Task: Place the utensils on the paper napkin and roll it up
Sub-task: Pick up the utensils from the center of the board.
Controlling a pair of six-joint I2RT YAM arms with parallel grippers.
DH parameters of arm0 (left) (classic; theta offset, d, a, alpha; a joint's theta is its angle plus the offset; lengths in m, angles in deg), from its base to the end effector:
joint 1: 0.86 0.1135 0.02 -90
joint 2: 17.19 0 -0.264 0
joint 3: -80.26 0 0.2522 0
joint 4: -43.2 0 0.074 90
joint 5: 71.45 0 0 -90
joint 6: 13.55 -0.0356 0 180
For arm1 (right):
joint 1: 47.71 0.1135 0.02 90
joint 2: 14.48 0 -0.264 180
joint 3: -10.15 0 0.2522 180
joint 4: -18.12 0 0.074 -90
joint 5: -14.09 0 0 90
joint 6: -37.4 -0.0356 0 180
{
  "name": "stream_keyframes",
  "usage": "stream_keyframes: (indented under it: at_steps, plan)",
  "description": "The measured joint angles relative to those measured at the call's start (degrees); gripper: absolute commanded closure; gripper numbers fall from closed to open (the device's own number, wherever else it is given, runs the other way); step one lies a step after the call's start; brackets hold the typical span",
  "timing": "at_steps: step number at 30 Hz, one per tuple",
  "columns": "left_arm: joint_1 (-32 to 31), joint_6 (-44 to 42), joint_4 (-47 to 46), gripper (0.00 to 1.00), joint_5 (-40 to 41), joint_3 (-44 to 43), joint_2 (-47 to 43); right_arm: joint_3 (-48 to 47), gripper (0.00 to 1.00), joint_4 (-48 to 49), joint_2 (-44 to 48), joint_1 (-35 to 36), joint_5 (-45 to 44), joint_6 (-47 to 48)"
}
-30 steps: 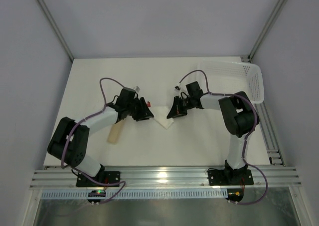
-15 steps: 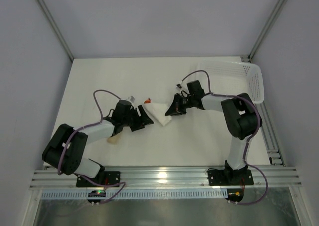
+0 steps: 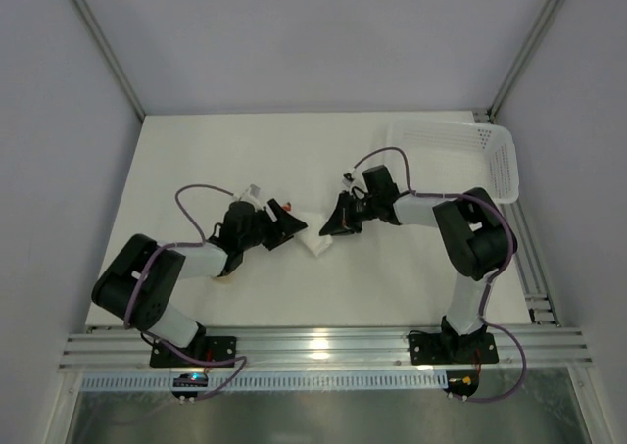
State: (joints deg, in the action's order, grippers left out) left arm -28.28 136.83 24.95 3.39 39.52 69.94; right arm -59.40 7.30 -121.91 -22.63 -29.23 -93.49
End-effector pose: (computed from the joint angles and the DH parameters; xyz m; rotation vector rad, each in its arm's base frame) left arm 0.2410 -0.1355 0.1435 -0.4704 2.2280 -1.1608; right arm 0.3179 0.1774 0.1366 -0.0609 2.6188 1.4663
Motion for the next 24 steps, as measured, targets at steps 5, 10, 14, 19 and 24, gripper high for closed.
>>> stream_keyframes:
  at_steps: [5, 10, 14, 19, 24]
  plan:
    - [0.0, 2.8, -3.4, 0.32, 0.2, 0.1, 1.6, 0.5, 0.96, 1.6, 1.0, 0.3, 0.0, -1.7]
    - [-0.3, 3.9, -4.3, 0.33, 0.2, 0.2, 1.3, 0.6, 0.97, 2.8, 2.5, 0.3, -0.1, -2.8]
    - [-0.6, 4.4, -4.6, 0.35, 0.2, 0.5, 0.7, 1.4, 0.96, 4.3, 3.6, 0.3, 0.0, -4.2]
    - [-0.9, 5.6, -6.4, 0.38, 1.0, 1.0, 0.5, 2.1, 0.97, 5.0, 3.7, 0.5, 0.0, -5.4]
    - [-1.0, 6.4, -7.8, 0.43, 1.9, 1.2, 0.5, 2.9, 0.96, 5.7, 4.1, 0.7, -0.1, -6.1]
